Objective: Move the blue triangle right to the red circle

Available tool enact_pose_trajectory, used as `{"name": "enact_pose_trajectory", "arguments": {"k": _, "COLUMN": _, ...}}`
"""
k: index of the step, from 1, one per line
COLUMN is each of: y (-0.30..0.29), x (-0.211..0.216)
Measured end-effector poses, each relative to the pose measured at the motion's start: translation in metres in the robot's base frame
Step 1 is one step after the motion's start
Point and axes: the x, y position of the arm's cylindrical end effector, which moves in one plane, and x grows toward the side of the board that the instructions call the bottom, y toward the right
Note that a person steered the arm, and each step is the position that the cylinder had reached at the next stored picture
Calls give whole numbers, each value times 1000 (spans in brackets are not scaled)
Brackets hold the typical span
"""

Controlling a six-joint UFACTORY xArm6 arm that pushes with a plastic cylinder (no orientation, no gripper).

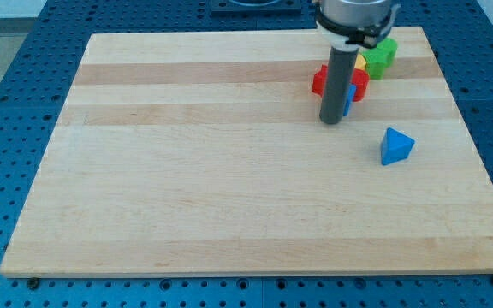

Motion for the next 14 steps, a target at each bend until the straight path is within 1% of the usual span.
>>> {"name": "enact_pose_trajectory", "arguments": {"k": 1, "y": 8, "x": 98}}
{"name": "enact_pose_trajectory", "arguments": {"k": 2, "y": 64, "x": 151}}
{"name": "enact_pose_trajectory", "arguments": {"k": 3, "y": 106, "x": 129}}
{"name": "enact_pose_trajectory", "arguments": {"k": 4, "y": 103, "x": 89}}
{"name": "enact_pose_trajectory", "arguments": {"k": 5, "y": 98, "x": 86}}
{"name": "enact_pose_trajectory", "arguments": {"k": 6, "y": 98, "x": 63}}
{"name": "enact_pose_trajectory", "arguments": {"k": 8, "y": 90, "x": 0}}
{"name": "enact_pose_trajectory", "arguments": {"k": 9, "y": 91, "x": -19}}
{"name": "enact_pose_trajectory", "arguments": {"k": 10, "y": 142, "x": 26}}
{"name": "enact_pose_trajectory", "arguments": {"k": 11, "y": 133, "x": 136}}
{"name": "enact_pose_trajectory", "arguments": {"k": 12, "y": 67, "x": 164}}
{"name": "enact_pose_trajectory", "arguments": {"k": 13, "y": 35, "x": 120}}
{"name": "enact_pose_trajectory", "arguments": {"k": 14, "y": 35, "x": 50}}
